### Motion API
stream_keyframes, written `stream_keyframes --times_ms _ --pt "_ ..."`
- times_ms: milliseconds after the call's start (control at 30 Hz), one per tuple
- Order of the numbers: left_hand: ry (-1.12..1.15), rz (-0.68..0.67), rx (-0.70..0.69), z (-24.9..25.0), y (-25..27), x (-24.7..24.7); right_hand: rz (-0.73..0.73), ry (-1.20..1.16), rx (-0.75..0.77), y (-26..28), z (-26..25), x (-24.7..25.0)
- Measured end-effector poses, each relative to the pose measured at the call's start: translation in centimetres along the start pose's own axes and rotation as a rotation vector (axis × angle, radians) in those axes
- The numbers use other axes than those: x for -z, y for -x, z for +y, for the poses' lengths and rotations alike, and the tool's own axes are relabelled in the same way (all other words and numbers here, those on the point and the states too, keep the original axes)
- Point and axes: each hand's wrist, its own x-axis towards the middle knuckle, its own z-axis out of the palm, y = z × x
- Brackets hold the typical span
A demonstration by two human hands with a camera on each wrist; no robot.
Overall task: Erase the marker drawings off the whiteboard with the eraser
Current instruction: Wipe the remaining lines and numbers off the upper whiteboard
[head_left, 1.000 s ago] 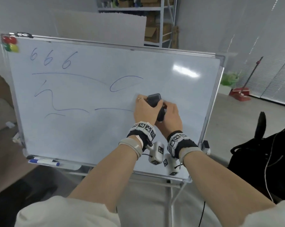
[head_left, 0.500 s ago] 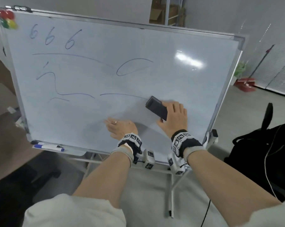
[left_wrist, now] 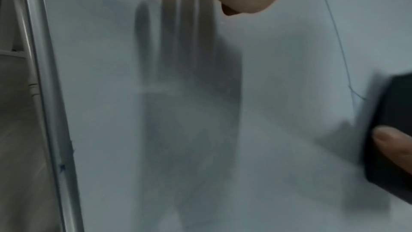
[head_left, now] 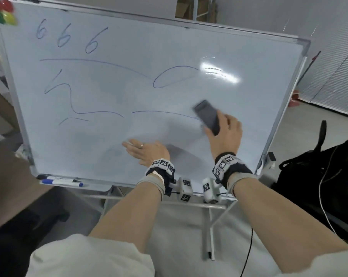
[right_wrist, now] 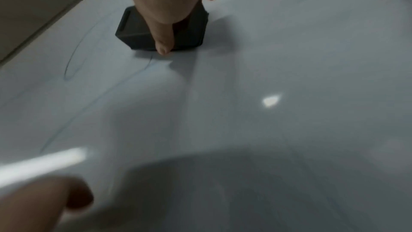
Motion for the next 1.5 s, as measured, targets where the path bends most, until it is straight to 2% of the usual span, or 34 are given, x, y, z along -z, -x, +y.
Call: stream_keyframes --times_ms 33,67,200,233,267,367,433,567,600,633,733,766,800,833,933,966,1000,1066,1200,1266,1333,1433,1466,1500 --pt "0.004 -0.001 -0.001 0.0 -0.6 0.3 0.044 -0.016 -0.059 -0.5 -0.3 0.0" --pt "0.005 -0.001 -0.003 0.0 -1.1 0.6 0.057 -0.021 -0.056 -0.7 -0.7 -0.1" --pt "0.001 0.012 -0.021 -0.3 -2.7 1.2 -0.141 0.026 0.296 1.1 -2.9 -1.7" --pt "-0.003 0.020 -0.021 -0.4 -2.9 1.3 -0.148 0.042 0.323 1.0 -3.0 -1.9" --pt "-0.011 0.030 -0.021 -0.4 -3.2 1.5 -0.105 0.046 0.288 0.6 -3.1 -1.9" --pt "-0.020 0.066 -0.028 -0.7 -3.8 1.7 0.127 0.022 0.010 -1.5 -2.7 -1.3" --pt "-0.015 0.085 -0.039 -0.7 -4.1 1.9 0.160 0.002 -0.023 -1.4 -2.9 -1.5" --pt "-0.016 0.114 -0.072 -0.5 -5.0 2.3 -0.129 0.007 0.274 1.6 -5.3 -3.4" --pt "-0.019 0.118 -0.077 -0.4 -5.3 2.4 -0.155 0.028 0.295 1.4 -5.5 -3.5" --pt "-0.019 0.120 -0.080 -0.2 -5.6 2.6 -0.124 0.036 0.252 0.6 -5.6 -3.4" --pt "-0.011 0.111 -0.072 0.2 -6.7 3.3 0.069 -0.059 -0.093 -2.2 -5.9 -2.5" --pt "-0.008 0.109 -0.068 0.5 -7.0 3.6 0.106 -0.096 -0.166 -2.8 -6.2 -2.3" --pt "-0.001 0.108 -0.065 0.8 -7.2 3.9 0.110 -0.102 -0.170 -2.9 -6.7 -2.3" --pt "0.009 0.108 -0.066 1.1 -7.4 4.1 0.076 -0.087 -0.106 -2.7 -7.3 -2.4" --pt "0.031 0.107 -0.067 2.4 -8.1 4.2 -0.110 0.025 0.273 -1.5 -8.8 -3.0" --pt "0.038 0.109 -0.060 2.8 -8.2 4.3 -0.126 0.056 0.359 -1.6 -8.9 -3.0" --pt "0.042 0.112 -0.048 3.1 -8.4 4.3 -0.101 0.080 0.381 -2.2 -9.0 -2.9" --pt "0.048 0.107 -0.025 3.3 -8.4 4.2 0.013 0.085 0.230 -3.8 -8.4 -2.3" --pt "0.068 0.149 -0.050 3.0 -7.8 3.6 0.287 0.001 -0.239 -6.9 -6.8 -0.8" --pt "0.080 0.194 -0.058 3.0 -7.7 3.5 0.323 0.004 -0.291 -7.4 -7.4 -1.0" --pt "0.093 0.205 -0.056 3.1 -7.8 3.7 0.230 -0.021 -0.136 -7.0 -8.8 -1.6" --pt "0.094 0.224 -0.025 3.6 -7.9 4.0 0.021 0.011 0.305 -6.4 -10.3 -2.6" --pt "0.095 0.234 -0.015 3.7 -7.8 4.0 0.015 0.043 0.384 -6.7 -10.2 -2.6" --pt "0.100 0.233 -0.006 3.8 -7.7 4.0 0.044 0.048 0.364 -7.5 -10.0 -2.4"
